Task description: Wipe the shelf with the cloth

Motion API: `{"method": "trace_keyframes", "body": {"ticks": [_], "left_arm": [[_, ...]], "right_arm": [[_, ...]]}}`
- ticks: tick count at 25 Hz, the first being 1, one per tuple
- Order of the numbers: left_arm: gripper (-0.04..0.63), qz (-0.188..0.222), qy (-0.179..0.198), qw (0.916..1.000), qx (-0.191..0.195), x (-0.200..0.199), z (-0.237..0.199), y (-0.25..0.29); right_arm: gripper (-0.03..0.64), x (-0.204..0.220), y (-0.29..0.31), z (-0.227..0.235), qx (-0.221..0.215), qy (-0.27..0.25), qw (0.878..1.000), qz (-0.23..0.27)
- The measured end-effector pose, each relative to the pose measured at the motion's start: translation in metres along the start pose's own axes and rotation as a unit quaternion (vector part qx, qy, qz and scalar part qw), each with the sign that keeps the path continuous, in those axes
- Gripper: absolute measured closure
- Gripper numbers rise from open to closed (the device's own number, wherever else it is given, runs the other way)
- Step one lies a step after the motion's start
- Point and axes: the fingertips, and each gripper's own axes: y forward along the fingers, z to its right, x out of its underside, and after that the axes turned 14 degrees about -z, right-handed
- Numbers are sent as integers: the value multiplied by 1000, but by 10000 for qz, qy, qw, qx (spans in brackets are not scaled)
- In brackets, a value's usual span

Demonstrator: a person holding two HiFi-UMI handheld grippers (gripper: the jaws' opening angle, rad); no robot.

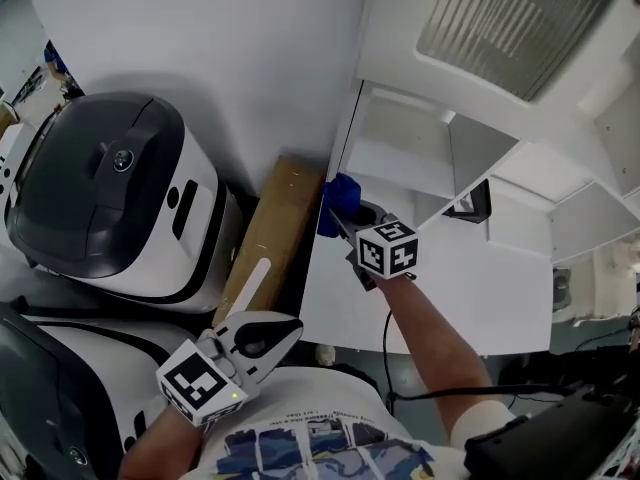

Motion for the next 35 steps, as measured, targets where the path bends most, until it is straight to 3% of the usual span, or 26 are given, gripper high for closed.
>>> {"method": "trace_keyframes", "body": {"ticks": [5,13,35], "left_arm": [[583,53,-181,9998,-46,9,-18,-18],[583,3,-287,9995,-151,21,-41,-36],[583,-305,-815,9959,-249,35,-54,-27]], "right_arm": [[518,-11,24,24,280,141,9995,-60],[518,7,53,43,479,374,9977,-313],[518,102,122,78,485,753,9864,-1377]]}}
